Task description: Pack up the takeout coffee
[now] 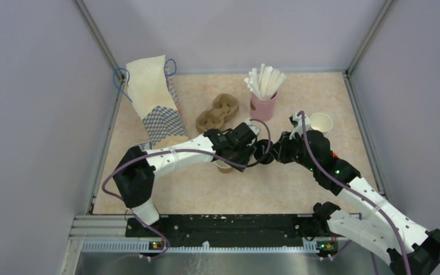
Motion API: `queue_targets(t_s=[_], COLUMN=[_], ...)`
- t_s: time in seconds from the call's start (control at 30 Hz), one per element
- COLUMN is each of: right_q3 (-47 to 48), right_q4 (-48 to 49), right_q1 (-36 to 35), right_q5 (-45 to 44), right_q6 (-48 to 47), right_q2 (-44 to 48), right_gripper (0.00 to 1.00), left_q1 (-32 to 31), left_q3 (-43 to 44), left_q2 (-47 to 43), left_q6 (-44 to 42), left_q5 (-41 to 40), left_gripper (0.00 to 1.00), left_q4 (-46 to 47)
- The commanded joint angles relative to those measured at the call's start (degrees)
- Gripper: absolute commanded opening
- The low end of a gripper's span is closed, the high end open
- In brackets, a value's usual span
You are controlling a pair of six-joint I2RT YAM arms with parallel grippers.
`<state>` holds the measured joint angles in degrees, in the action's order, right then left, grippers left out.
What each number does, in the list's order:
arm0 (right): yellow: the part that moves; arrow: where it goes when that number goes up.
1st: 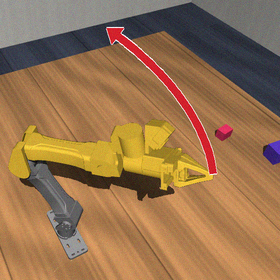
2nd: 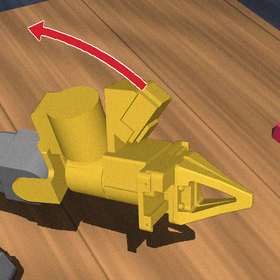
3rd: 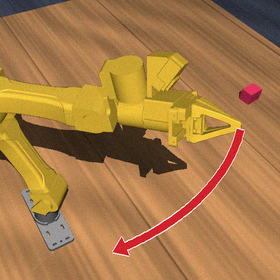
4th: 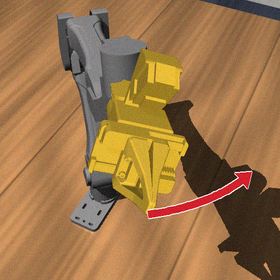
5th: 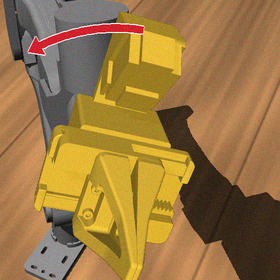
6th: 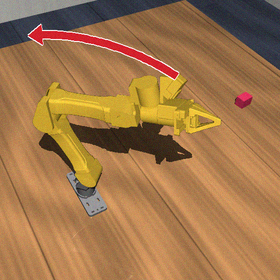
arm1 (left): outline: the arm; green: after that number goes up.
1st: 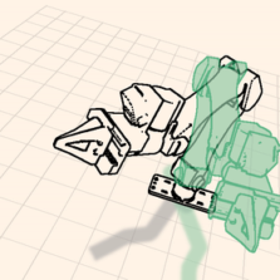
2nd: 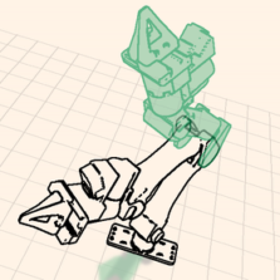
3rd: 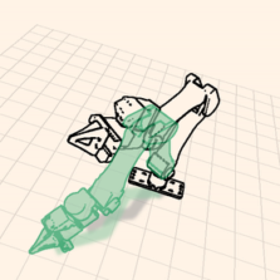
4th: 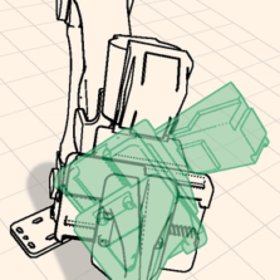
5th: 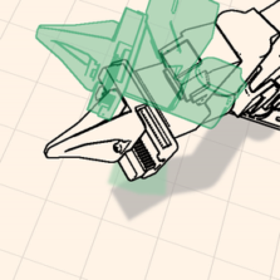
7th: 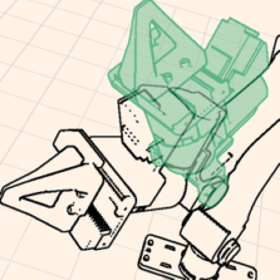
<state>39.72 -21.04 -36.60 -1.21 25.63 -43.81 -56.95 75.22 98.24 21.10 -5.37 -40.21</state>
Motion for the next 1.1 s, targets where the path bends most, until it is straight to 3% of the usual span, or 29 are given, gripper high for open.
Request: queue_targets(t_s=[0.0,0.17,0.43,0.7,1.07], right_q3=[0.34,-1.41,-3.10,0.37,3.36], right_q4=[2.08,9.04,29.58,34.35,37.25], right_q1=[-0.14,-0.14,-0.16,-0.25,-0.23], right_q5=[0.93,8.61,24.49,28.27,30.68], right_q6=[1.04,4.72,15.11,17.66,19.51], right_q2=[0.49,-2.29,-16.32,-25.89,-34.60], right_gripper=[0.14,0.14,0.14,0.14,0.15], left_q1=[2.83,12.93,22.97,28.31,31.67], left_q3=[1.31,-6.99,-18.69,-24.98,-29.01], left_q2=[-9.91,-20.94,-30.11,-30.19,-30.59], left_q6=[1.46,2.70,1.34,1.48,1.67], left_q5=[2.43,10.66,15.71,23.14,27.04], left_gripper=[0.60,0.68,0.69,0.68,0.66], left_q4=[6.11,16.09,18.98,22.31,25.44])
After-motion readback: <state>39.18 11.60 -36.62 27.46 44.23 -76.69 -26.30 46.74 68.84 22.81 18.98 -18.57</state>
